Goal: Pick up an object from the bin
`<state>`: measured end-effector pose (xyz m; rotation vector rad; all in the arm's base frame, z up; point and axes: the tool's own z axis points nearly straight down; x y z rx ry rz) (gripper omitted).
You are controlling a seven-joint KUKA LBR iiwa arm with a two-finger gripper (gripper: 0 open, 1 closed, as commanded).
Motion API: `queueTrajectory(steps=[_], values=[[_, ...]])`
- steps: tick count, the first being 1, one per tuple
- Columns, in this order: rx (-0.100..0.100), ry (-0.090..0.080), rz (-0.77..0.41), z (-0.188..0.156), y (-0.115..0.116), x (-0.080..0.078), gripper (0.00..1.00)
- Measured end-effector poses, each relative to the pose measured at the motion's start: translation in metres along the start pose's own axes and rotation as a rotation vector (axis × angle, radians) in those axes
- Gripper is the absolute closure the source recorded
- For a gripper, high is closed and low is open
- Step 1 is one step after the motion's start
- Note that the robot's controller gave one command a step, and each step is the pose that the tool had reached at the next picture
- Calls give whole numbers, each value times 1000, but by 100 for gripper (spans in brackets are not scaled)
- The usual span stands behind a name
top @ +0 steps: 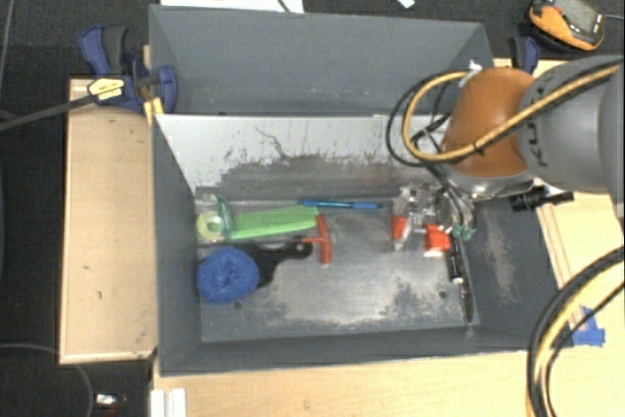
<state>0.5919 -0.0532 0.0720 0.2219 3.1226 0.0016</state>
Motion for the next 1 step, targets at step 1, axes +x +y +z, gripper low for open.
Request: queueTrajectory(steps=[1], values=[[0,-1,-1,0,0,0,100]])
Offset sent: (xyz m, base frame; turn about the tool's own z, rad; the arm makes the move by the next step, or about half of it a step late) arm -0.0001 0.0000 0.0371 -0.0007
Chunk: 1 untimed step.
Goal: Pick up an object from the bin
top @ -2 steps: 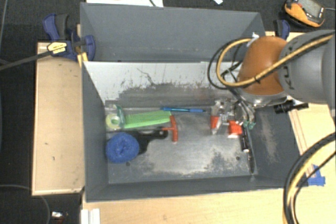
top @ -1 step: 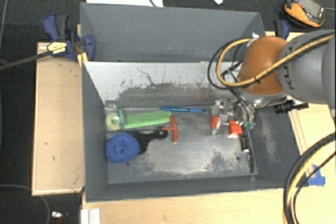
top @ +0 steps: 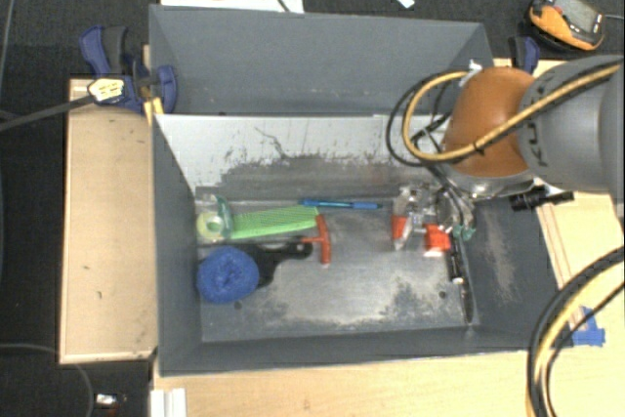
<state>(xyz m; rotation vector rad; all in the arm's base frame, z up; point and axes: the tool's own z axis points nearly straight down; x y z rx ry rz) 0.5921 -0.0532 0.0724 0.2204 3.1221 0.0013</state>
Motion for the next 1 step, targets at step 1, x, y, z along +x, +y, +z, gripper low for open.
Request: queueTrajectory(steps=[1], values=[[0,0,-1,-19,0,1,100]])
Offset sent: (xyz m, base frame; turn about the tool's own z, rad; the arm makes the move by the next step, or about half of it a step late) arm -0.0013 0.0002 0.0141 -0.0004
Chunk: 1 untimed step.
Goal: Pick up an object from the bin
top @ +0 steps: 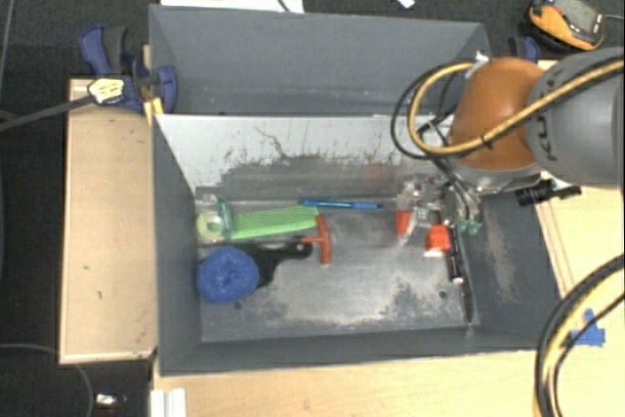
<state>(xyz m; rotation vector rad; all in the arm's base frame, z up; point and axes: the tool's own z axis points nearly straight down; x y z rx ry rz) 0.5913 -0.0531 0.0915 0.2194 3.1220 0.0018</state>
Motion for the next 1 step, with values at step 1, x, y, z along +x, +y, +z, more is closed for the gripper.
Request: queueTrajectory(steps=[1], values=[[0,-4,-1,-24,0,-1,100]])
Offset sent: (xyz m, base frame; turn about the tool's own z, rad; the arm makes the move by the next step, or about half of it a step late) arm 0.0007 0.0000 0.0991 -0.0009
